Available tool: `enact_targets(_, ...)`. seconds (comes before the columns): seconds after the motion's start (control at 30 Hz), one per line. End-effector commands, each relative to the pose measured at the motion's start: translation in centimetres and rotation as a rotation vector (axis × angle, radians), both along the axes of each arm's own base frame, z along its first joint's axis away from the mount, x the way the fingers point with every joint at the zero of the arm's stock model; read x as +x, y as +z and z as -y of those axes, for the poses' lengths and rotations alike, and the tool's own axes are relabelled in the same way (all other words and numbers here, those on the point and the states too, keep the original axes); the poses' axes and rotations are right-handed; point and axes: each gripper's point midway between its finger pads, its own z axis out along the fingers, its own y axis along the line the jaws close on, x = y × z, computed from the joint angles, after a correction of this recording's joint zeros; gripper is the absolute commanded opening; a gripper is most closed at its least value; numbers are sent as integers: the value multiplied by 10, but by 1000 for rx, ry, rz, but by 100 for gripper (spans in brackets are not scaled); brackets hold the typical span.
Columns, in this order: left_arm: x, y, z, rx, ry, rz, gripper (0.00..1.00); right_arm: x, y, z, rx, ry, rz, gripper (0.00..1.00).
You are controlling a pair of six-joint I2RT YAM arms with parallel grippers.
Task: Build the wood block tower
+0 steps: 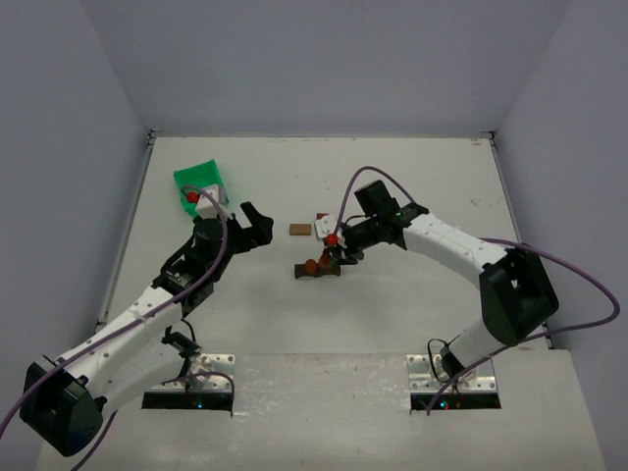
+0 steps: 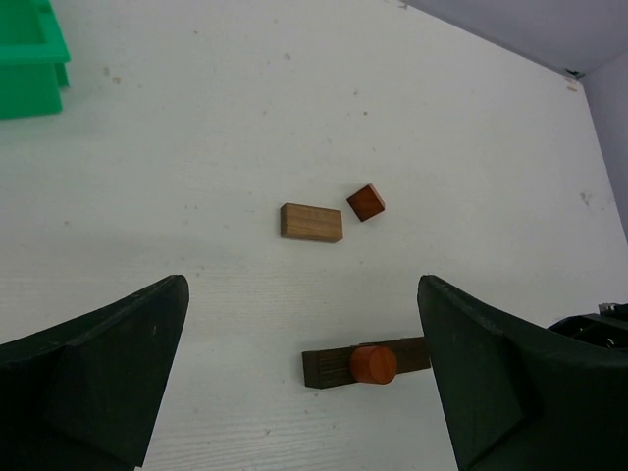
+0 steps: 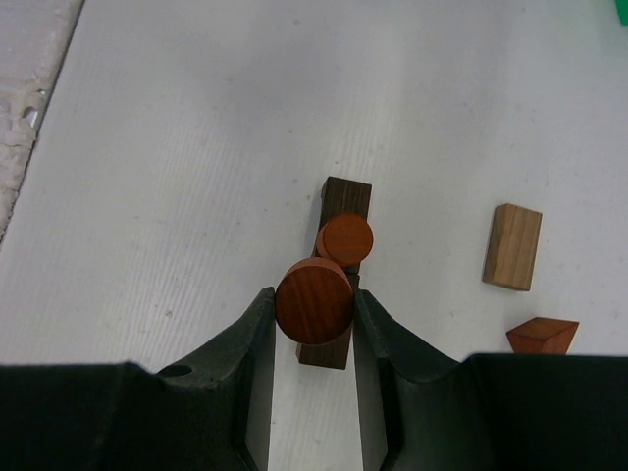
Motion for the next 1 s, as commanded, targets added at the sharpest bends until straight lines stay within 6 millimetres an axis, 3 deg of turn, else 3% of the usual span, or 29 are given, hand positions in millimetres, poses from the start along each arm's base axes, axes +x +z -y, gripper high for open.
enact_targets(0.0,9,-5,-15,31,85,-6,100,23,-21,0,-58,-71,0,3)
enact_targets(0.5,19,-7,-10,48,61,12,100,33,-52,-3,-93,-78,-61,8)
enact_targets(0.97,20,-5,0,39,10,11,100,40,-55,-8,-88,-101,-84,11)
